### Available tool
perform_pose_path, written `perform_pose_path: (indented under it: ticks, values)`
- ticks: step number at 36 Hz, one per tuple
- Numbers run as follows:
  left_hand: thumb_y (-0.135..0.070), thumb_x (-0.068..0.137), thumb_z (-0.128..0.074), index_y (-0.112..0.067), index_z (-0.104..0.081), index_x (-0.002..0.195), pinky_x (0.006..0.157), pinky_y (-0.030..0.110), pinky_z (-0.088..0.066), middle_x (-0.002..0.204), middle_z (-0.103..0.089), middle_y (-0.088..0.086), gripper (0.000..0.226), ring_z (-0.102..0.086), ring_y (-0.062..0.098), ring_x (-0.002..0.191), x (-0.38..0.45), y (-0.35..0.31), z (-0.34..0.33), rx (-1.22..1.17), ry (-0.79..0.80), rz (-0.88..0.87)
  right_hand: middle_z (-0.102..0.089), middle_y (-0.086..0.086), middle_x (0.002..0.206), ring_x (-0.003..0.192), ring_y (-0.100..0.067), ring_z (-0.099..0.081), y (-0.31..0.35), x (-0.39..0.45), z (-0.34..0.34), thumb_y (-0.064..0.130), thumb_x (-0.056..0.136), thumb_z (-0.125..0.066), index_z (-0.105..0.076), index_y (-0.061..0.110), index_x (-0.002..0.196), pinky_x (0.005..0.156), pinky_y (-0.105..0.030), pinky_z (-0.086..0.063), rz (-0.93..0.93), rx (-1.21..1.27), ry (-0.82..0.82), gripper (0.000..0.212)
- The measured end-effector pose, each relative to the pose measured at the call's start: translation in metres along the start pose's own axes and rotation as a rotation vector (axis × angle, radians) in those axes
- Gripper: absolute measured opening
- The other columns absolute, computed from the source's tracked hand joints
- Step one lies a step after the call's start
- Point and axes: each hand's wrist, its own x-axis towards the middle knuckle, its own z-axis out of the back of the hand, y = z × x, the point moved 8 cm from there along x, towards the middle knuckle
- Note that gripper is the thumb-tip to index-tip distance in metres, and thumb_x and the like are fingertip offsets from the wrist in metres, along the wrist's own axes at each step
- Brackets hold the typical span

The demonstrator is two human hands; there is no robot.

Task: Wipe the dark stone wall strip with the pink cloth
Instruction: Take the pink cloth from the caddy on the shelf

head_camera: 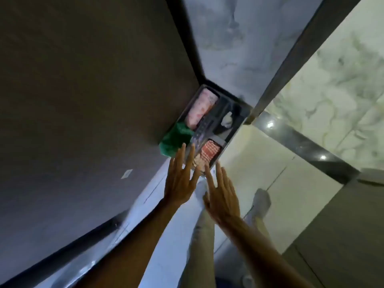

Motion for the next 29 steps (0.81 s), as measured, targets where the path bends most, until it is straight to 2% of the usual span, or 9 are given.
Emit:
perform_pose_path:
  ticks: [4,7,10,14,18,21,23,26,29]
  values:
    - [-0.053,0.115,-0.024,-0.016,-0.023,0.172,0.135,0.053,-0.028,0.180,-0.022,0.016,0.067,-0.028,0.034,0.166,0.049,0.050,-0.054,0.032,-0.076,0.044,-0.003,-0.014,0.186,0.173,-0.038,-0.008,-0.003,0.073,-0.062,0.028,0.108,-0.064,-0.007,0.024,0.177,0.134,-0.054,-0.038,-0.004,0.104,-0.047,0.090]
    - [-0.047,0.117,-0.008,-0.015,0.001,0.174,0.137,0.058,-0.012,0.183,0.003,0.017,0.066,0.002,0.036,0.170,0.096,0.062,-0.104,0.340,0.001,-0.094,-0.031,-0.019,0.178,0.168,-0.044,-0.027,-0.001,0.135,-0.085,0.033,0.108,-0.066,-0.019,0.021,0.171,0.131,-0.061,-0.039,-0.010,0.253,-0.220,0.079]
    - [-0.051,0.113,0.007,-0.024,0.031,0.167,0.138,0.055,-0.003,0.181,0.020,0.009,0.065,0.021,0.029,0.167,0.148,0.066,-0.129,0.416,-0.066,-0.132,-0.031,-0.018,0.179,0.167,-0.042,-0.031,-0.019,0.185,-0.105,0.036,0.108,-0.067,-0.024,0.017,0.172,0.127,-0.065,-0.044,-0.157,0.474,-0.279,0.080]
    - [-0.062,0.109,-0.038,-0.013,-0.003,0.174,0.139,0.055,-0.010,0.183,-0.006,0.016,0.088,-0.006,0.034,0.170,0.199,0.066,-0.147,0.505,-0.169,-0.367,-0.003,-0.006,0.187,0.174,-0.031,-0.004,-0.044,0.222,-0.140,0.051,0.108,-0.058,0.000,0.023,0.176,0.136,-0.061,-0.030,-0.340,0.617,-0.213,0.094]
    - [-0.061,0.110,-0.037,-0.010,-0.011,0.174,0.138,0.053,-0.011,0.182,-0.015,0.018,0.085,-0.013,0.035,0.169,0.214,0.076,-0.163,0.533,-0.227,-0.394,-0.004,-0.017,0.185,0.174,-0.037,-0.003,-0.060,0.240,-0.160,0.025,0.116,-0.054,-0.005,0.004,0.175,0.141,-0.057,-0.015,-0.407,0.534,-0.220,0.079]
    - [-0.062,0.108,-0.042,-0.008,-0.019,0.172,0.138,0.054,-0.017,0.179,-0.023,0.020,0.087,-0.020,0.037,0.167,0.214,0.076,-0.164,0.491,-0.267,-0.429,0.009,-0.008,0.186,0.174,-0.033,0.005,-0.065,0.249,-0.174,0.032,0.115,-0.054,0.000,0.015,0.177,0.134,-0.055,-0.037,-0.501,0.462,-0.189,0.084]
    - [-0.064,0.108,-0.044,-0.007,-0.022,0.171,0.137,0.057,-0.020,0.178,-0.026,0.021,0.088,-0.023,0.038,0.166,0.215,0.077,-0.165,0.480,-0.281,-0.430,0.006,-0.009,0.186,0.173,-0.036,-0.011,-0.065,0.253,-0.176,0.035,0.112,-0.060,-0.004,0.018,0.178,0.121,-0.059,-0.051,-0.552,0.484,-0.224,0.088]
    - [-0.066,0.109,-0.042,-0.005,-0.026,0.170,0.135,0.060,-0.023,0.176,-0.030,0.023,0.087,-0.027,0.040,0.165,0.215,0.076,-0.165,0.465,-0.280,-0.447,-0.015,-0.018,0.183,0.164,-0.044,-0.036,-0.064,0.252,-0.176,0.034,0.108,-0.068,-0.011,0.013,0.176,0.116,-0.064,-0.054,-0.582,0.620,-0.347,0.091]
    - [-0.063,0.112,-0.031,-0.005,-0.022,0.171,0.136,0.059,-0.021,0.179,-0.024,0.022,0.083,-0.022,0.038,0.167,0.213,0.073,-0.161,0.449,-0.237,-0.449,-0.033,-0.016,0.176,0.158,-0.040,-0.044,-0.067,0.250,-0.167,0.038,0.111,-0.063,-0.019,0.016,0.175,0.107,-0.052,-0.060,-0.594,0.647,-0.374,0.081]
